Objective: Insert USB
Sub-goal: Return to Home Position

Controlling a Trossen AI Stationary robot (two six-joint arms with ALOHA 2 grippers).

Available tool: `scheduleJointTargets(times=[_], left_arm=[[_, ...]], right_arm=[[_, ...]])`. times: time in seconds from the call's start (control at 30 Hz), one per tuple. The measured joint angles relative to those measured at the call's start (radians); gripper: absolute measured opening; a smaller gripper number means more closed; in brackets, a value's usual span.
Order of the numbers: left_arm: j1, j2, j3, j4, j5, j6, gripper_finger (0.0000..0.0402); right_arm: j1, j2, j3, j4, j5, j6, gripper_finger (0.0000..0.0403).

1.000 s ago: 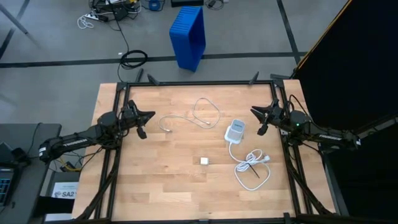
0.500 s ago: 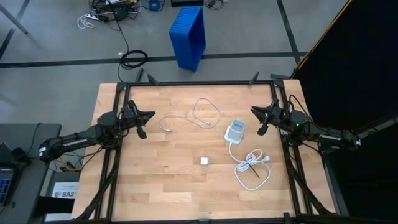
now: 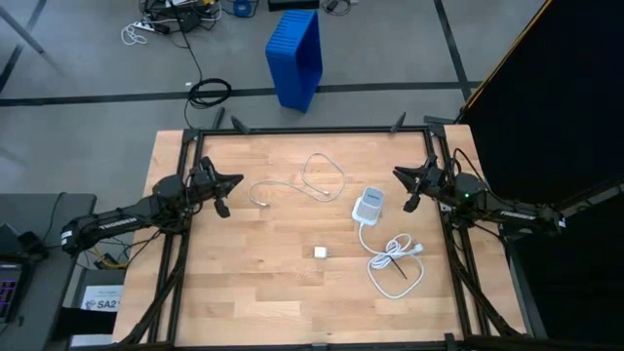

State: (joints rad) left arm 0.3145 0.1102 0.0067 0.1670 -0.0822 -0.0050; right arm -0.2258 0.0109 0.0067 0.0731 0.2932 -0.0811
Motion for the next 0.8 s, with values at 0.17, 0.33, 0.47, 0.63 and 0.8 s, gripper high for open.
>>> scheduleJointTargets(times=[0.17,0.33,0.47,0.63,0.8], left_arm=[[0.0,0.0,0.0,0.0,0.0,0.0,0.0],[0.0,0.0,0.0,0.0,0.0,0.0,0.0],[0.0,0.0,0.0,0.0,0.0,0.0,0.0],[0.0,0.0,0.0,0.0,0.0,0.0,0.0],[0.0,0.0,0.0,0.0,0.0,0.0,0.0]], right_arm=[[0.0,0.0,0.0,0.0,0.0,0.0,0.0044],[0.0,0.0,0.0,0.0,0.0,0.0,0.005],[0.0,0.0,0.0,0.0,0.0,0.0,0.0048],[0.0,0.0,0.0,0.0,0.0,0.0,0.004],[0.0,0.0,0.0,0.0,0.0,0.0,0.0033]])
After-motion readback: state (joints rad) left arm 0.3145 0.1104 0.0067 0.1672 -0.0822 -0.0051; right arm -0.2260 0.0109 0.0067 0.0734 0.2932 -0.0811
